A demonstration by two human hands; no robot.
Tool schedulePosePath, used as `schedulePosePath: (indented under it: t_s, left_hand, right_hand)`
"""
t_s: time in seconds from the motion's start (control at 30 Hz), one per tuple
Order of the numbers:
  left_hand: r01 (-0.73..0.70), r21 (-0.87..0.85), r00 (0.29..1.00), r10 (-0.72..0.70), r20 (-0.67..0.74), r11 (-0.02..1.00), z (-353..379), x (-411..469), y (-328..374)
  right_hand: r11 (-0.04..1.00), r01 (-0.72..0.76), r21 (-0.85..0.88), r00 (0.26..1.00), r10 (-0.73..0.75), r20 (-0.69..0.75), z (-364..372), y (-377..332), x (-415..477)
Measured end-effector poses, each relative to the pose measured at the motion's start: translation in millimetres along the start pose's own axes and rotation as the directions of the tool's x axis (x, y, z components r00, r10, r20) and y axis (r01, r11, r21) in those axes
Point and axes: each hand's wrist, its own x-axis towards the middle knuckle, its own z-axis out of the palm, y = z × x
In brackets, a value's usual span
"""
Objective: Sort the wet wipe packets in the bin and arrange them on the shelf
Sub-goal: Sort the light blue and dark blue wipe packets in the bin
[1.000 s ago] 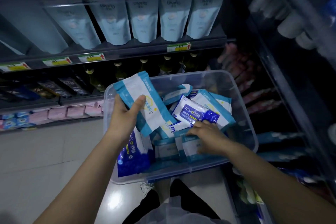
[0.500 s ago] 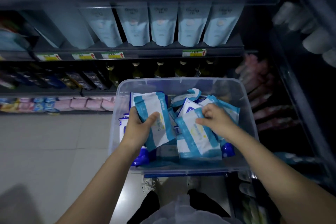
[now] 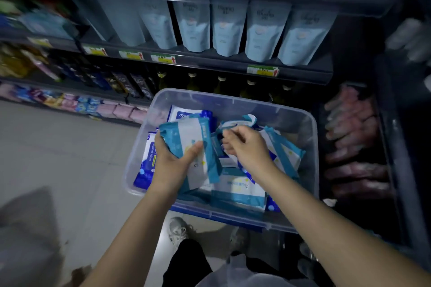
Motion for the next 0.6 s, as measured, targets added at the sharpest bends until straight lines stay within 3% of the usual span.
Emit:
schedulePosePath:
  t_s: [0.07,0.13,0.2,0.23,0.47,0.6]
  left_hand:
    - [-0.023,-0.029,0.994,0.020,-0.106,0.999,-11.9,2.0,4.5]
    - [-0.046,-0.058,0.982,0.035,-0.183,0.997,-23.0,2.3,9.7]
    - [-0.043,-0.066,0.976,0.028,-0.218,0.997,-32.4,1.4,13.2]
    - [-0.031,-0.066,0.974,0.016,-0.226,0.997,-36.2,0.9,14.3]
    - [0.037,-0.106,0.976,-0.059,-0.209,0.994,-50.6,4.3,12.8]
    - [0.050,-0.091,0.983,-0.065,-0.172,0.995,-59.4,11.9,13.2]
  right_hand:
    - [0.923,0.022,-0.385,0.988,0.040,0.152,-9.7,20.4,3.5]
    - [0.667,0.168,-0.726,0.911,0.176,0.373,-11.3,43.9,0.9]
    - [0.420,0.352,-0.837,0.863,0.201,0.463,-7.3,57.1,-4.2]
    - [0.357,0.390,-0.849,0.864,0.175,0.471,-5.1,59.2,-5.5]
    - [0.242,0.336,-0.910,0.918,0.132,0.374,4.9,59.7,-7.3]
    - [0.203,0.304,-0.931,0.920,0.193,0.342,3.7,58.0,-5.8]
